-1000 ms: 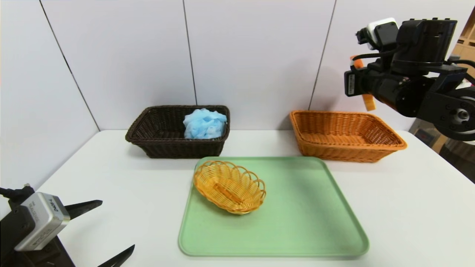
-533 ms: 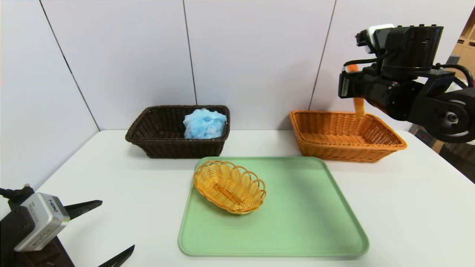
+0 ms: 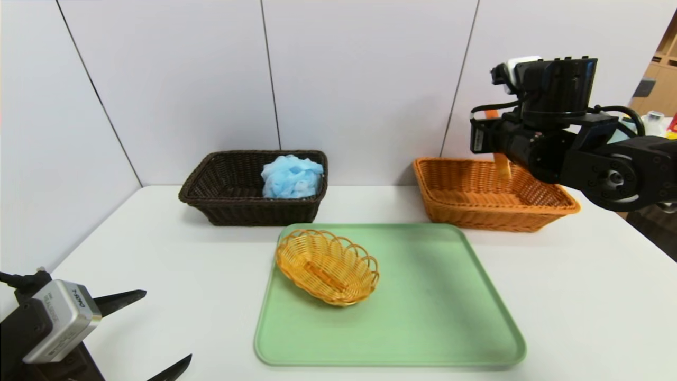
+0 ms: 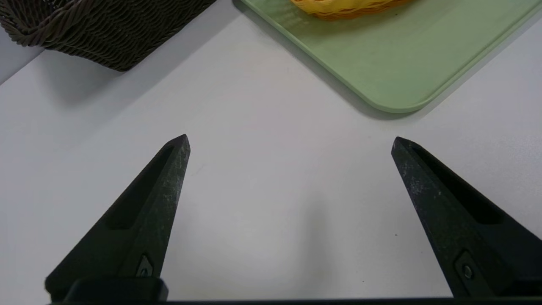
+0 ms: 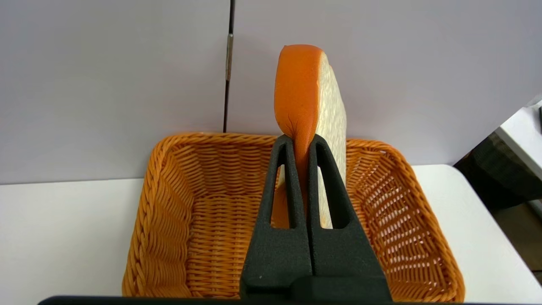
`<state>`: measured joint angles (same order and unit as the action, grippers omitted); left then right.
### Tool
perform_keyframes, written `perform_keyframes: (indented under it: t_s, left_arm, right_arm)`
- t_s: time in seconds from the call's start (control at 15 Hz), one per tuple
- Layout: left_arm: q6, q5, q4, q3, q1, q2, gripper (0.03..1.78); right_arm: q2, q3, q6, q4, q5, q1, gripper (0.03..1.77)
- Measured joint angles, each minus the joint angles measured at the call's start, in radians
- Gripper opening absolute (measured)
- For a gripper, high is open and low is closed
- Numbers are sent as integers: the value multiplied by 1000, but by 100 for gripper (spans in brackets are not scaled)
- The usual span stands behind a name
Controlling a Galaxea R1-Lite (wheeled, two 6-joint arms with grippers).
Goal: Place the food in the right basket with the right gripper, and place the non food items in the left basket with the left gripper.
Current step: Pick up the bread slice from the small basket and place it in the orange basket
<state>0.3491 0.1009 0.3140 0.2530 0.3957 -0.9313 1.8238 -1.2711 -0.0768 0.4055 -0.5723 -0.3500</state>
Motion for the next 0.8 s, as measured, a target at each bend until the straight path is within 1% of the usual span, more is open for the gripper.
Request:
perform_keyframes:
  t_s: [0.47, 0.8]
  left_arm:
    - [-3, 0, 0, -12, 0, 0, 169]
    - [-3, 0, 0, -17, 0, 0, 169]
  right_arm:
    - [49, 37, 51, 2, -1, -12, 6]
    - [82, 66, 59, 14, -3, -13, 6]
